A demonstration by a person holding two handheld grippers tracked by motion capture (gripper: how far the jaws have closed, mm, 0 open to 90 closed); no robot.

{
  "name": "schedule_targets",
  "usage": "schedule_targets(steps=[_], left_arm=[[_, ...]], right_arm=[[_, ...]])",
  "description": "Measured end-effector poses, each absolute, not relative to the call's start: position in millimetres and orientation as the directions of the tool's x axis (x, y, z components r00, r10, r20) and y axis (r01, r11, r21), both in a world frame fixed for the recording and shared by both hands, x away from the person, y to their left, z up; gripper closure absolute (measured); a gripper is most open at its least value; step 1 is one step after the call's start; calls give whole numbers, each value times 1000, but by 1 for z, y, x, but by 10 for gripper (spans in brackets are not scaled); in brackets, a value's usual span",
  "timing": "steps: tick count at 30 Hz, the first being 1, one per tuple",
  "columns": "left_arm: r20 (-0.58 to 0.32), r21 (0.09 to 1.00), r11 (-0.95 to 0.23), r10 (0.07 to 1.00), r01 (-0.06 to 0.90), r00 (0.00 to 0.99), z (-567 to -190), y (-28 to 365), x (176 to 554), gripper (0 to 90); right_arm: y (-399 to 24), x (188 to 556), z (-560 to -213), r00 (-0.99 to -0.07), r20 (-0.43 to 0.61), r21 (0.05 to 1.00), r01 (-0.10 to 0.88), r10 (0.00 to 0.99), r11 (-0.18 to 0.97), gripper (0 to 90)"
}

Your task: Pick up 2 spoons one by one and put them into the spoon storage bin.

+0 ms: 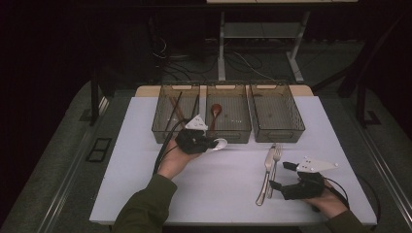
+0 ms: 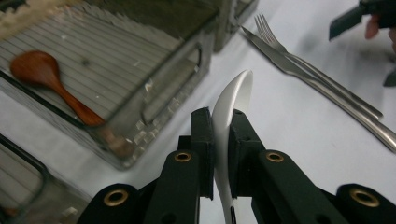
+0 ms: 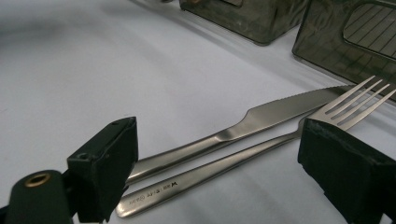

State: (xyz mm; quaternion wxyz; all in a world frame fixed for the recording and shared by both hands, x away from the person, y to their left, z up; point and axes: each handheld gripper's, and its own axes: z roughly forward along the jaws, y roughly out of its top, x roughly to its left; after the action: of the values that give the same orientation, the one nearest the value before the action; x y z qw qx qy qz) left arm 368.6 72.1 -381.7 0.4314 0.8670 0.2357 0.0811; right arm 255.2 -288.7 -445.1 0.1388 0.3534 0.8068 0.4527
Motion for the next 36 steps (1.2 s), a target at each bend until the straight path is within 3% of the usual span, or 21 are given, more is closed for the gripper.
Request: schedule_targets(steps=[23, 31, 36], left_arm=[[-34, 812, -463, 571, 356, 820, -344, 33, 444, 823], [-74, 819, -405, 626, 405, 776, -349, 15, 468, 823], [-61, 787, -432, 657, 441, 752, -361, 8, 476, 823]], right_arm=[[-289, 253, -443, -717, 107, 839, 437, 689, 324, 125], [-289, 252, -442, -723, 108, 843, 430, 682, 323, 125], [-290, 252, -441, -726, 107, 846, 425, 680, 320, 125]])
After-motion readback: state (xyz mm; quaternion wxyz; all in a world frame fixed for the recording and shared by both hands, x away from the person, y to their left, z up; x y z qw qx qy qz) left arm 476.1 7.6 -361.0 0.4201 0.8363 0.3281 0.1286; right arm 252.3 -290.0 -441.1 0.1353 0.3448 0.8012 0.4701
